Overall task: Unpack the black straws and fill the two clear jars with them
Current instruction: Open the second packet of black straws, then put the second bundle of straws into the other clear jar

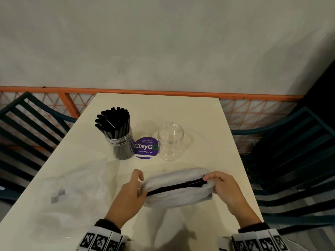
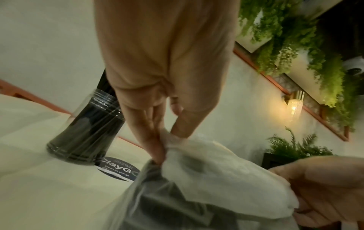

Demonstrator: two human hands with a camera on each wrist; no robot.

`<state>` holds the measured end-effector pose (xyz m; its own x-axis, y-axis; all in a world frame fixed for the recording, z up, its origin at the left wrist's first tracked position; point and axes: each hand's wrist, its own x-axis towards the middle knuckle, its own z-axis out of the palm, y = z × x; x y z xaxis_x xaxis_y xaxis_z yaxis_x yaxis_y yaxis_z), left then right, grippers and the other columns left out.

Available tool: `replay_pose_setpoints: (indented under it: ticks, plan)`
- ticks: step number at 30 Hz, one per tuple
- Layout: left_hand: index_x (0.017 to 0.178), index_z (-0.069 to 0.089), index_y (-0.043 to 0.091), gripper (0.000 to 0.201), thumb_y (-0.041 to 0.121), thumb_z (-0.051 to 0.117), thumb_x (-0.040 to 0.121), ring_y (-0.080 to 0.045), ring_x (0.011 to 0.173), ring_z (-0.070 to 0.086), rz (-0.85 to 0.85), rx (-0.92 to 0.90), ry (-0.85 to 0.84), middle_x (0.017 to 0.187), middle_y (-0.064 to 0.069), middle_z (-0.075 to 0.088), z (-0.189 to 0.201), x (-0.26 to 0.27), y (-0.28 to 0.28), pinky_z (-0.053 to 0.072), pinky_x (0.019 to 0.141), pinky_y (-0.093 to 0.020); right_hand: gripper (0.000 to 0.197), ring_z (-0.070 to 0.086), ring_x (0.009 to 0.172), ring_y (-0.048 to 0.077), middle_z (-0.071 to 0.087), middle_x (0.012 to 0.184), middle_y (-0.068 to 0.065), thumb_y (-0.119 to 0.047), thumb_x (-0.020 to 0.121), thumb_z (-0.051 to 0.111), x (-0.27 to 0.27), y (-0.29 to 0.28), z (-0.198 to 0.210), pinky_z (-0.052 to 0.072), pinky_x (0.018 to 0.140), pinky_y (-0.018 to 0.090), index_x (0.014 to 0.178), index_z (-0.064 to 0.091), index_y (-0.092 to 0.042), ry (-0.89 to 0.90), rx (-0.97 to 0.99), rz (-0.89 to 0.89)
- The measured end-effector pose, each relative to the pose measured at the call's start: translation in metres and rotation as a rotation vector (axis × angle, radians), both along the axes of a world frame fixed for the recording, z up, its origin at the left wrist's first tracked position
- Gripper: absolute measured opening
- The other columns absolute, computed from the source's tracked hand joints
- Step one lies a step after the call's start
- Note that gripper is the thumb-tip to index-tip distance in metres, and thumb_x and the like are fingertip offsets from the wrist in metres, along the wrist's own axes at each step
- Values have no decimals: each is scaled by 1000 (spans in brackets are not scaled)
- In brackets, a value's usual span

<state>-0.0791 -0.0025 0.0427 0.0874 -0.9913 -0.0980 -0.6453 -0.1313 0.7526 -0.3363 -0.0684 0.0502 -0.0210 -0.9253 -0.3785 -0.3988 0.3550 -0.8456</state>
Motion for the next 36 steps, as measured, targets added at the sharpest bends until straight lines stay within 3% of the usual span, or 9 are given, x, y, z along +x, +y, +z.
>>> replay_pose_setpoints:
  ticks: [5,10,14,19,22,26,30,33,36]
  plan:
    - [69,56,23,31,0,41,83,-2,69,45,-164,-90,-149,78,12,42,-4,-6,0,35,64,-9,18,62,83,30,68,90,16,-14,84,56,18,8,-2,50,73,36,86,67,0,394,-138,68]
    - [90,70,16,21,6,53,82,-15,77,53,187,-107,-148,85,3,54,-12,-16,-10,34,67,-12,42,51,108,28,49,116,9,-2,85,46,38,20,-3,45,92,36,126,51,-11,510,-174,206]
    - [88,71,15,13,22,67,78,-15,73,52,348,-115,-170,84,-5,66,-15,-12,-16,36,68,-21,54,42,121,23,44,125,4,-9,86,45,46,26,2,36,98,33,138,36,-17,563,-203,407]
    - [107,63,23,35,3,59,78,-17,84,48,312,10,-51,102,-5,41,-10,0,-17,42,86,-28,48,43,119,20,49,120,-2,-8,84,46,33,14,-2,36,101,34,129,46,-24,509,-197,392]
    - [105,63,28,37,1,48,83,-3,82,44,246,74,136,106,-6,41,-8,6,-16,38,78,-18,36,55,103,20,58,100,-5,-3,84,46,23,5,-12,43,96,38,93,67,-31,364,-256,243]
    - [89,68,28,44,-5,39,83,-4,94,50,216,73,277,103,1,54,-9,5,-13,39,71,-11,48,59,90,19,69,87,-2,5,79,44,16,1,-21,45,84,30,56,66,-32,233,-226,9]
    - [86,63,34,39,6,36,80,-3,97,49,126,-27,245,101,8,51,-6,-4,-11,33,74,4,37,57,98,23,62,97,0,-1,82,46,11,0,-25,44,90,34,67,68,-27,313,-170,35]
    - [102,60,31,42,-2,41,85,6,97,44,23,-22,146,106,9,43,-4,-2,-13,28,75,7,21,42,106,23,35,100,-2,-13,85,54,11,-1,-13,35,90,30,99,65,-23,658,-275,306]
    - [114,60,23,41,-3,44,87,4,85,48,-15,-32,94,111,6,40,1,2,-15,32,73,6,21,51,97,20,50,98,2,-8,81,57,27,-2,8,41,86,29,97,68,-17,540,-483,462]
